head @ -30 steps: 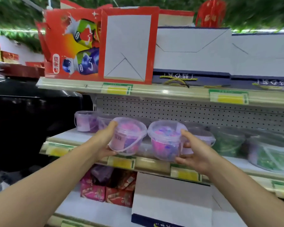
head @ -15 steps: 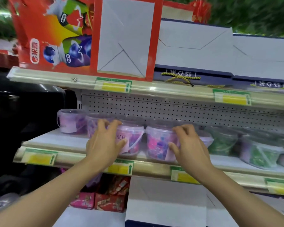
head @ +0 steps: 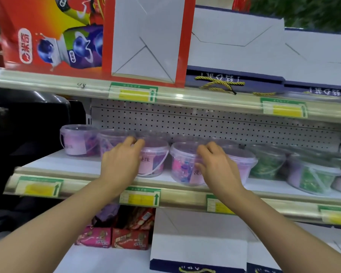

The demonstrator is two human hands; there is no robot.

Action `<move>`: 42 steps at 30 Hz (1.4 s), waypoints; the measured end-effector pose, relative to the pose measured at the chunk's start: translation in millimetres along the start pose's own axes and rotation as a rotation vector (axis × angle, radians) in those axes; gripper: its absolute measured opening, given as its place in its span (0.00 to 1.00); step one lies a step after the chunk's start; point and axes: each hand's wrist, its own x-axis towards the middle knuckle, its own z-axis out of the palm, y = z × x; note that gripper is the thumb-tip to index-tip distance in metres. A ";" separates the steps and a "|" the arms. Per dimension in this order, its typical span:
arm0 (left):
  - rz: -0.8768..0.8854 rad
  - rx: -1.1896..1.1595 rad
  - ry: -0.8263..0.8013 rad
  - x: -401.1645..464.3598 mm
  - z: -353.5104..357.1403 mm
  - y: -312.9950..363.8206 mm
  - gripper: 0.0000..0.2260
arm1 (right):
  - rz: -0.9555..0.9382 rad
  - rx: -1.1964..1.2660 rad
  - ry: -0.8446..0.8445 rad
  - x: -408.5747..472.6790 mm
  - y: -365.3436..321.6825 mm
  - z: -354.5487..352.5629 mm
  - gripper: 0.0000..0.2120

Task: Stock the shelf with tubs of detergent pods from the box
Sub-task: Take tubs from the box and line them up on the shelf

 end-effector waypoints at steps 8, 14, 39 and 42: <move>0.040 0.108 -0.052 -14.6 -4.1 12.8 0.28 | -0.035 -0.199 -0.039 -8.5 4.9 1.7 0.23; 0.192 0.004 0.003 -35.0 -13.6 45.8 0.27 | -0.185 -0.127 -0.064 -48.7 13.6 -25.4 0.34; -0.079 -0.213 -0.923 -323.6 112.9 328.5 0.17 | -0.144 0.108 -0.975 -375.1 248.2 26.7 0.24; -0.108 -0.195 -1.022 -363.0 124.7 344.8 0.16 | -0.085 0.136 -1.079 -415.3 268.7 32.8 0.22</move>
